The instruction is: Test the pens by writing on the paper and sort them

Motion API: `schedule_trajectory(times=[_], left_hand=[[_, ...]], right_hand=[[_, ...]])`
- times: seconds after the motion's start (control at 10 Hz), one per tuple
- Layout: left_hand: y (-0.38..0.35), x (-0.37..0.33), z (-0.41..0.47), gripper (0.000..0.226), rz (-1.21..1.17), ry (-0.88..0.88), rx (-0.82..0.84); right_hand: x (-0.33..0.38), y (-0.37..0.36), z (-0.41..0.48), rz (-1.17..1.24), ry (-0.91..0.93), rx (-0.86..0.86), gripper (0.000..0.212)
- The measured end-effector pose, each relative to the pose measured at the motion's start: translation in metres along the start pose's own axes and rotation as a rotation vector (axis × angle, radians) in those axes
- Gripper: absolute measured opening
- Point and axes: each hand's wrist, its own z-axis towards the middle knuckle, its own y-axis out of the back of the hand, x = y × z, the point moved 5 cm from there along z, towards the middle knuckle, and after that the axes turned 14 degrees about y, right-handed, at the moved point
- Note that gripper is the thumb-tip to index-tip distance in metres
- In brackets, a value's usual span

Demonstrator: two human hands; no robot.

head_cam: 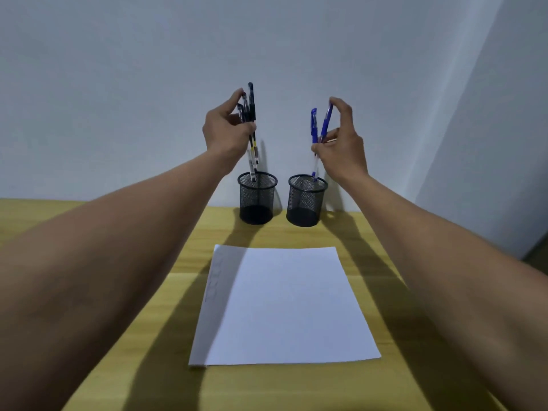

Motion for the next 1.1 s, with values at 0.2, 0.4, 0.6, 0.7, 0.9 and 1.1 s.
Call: schedule_trajectory(times=[0.2, 0.4, 0.6, 0.7, 0.9, 1.1], left_hand=[[-0.011, 0.029, 0.011, 0.069, 0.052, -0.021, -0.015], [-0.011, 0.033, 0.01, 0.067, 0.039, -0.045, -0.107], [-0.015, 0.014, 0.009, 0.064, 0.032, -0.108, -0.131], [-0.019, 0.019, 0.01, 0.064, 0.043, -0.105, -0.118], [-0.017, 0.043, 0.005, 0.061, 0.094, -0.041, -0.097], [0.001, 0.041, -0.015, 0.066, 0.155, 0.015, -0.137]], right_hand=[[-0.029, -0.019, -0.014, -0.036, -0.026, 0.074, 0.086], [-0.046, -0.027, -0.021, -0.045, -0.065, 0.093, 0.087], [-0.047, -0.022, -0.019, -0.024, -0.082, 0.042, 0.088], [-0.049, -0.026, -0.017, -0.025, -0.069, 0.053, 0.089], [-0.053, -0.03, -0.018, -0.006, -0.081, 0.089, 0.085], [-0.039, -0.017, -0.025, -0.047, -0.087, 0.085, 0.059]])
